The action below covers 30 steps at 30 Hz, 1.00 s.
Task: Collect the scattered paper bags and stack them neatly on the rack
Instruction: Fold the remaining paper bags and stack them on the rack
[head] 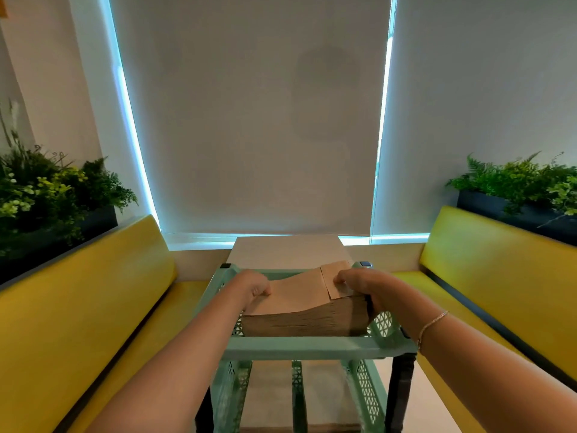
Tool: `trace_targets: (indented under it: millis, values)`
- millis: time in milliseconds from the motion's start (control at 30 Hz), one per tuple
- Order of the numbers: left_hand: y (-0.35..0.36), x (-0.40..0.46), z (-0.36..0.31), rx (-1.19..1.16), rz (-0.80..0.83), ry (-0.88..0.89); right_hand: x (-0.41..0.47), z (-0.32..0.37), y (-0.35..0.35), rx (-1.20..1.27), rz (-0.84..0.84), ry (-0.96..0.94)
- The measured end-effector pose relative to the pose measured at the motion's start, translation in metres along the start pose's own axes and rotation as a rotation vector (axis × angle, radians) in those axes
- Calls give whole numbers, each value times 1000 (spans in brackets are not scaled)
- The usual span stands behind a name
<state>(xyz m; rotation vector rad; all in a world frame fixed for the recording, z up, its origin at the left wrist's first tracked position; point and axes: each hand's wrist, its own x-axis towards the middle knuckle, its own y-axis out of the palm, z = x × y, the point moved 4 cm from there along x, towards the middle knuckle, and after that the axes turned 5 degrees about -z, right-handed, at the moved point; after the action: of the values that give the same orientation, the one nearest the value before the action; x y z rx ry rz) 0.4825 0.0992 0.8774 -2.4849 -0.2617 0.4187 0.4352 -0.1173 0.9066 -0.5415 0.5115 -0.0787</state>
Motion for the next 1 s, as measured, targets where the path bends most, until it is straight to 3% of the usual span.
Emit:
trace_targets:
  millis: [300, 400, 533, 667, 900, 1000]
  values:
    - [0, -13, -3, 364, -140, 116, 0, -1, 8, -23, -68, -51]
    - [-3, -14, -3, 314, -162, 122, -1, -1, 7, -33, -82, -54]
    - [-7, -15, -3, 120, -70, 71, -11, 5, 3, -44, -101, -58]
    - [-15, -22, -1, -20, -45, 65, -28, 16, 0, -129, -138, -209]
    - [-48, -84, -23, -87, -167, 309, -92, 27, -15, -283, -504, -549]
    - [-45, -124, -19, -195, 40, 386, -125, 5, 2, -227, -426, -661]
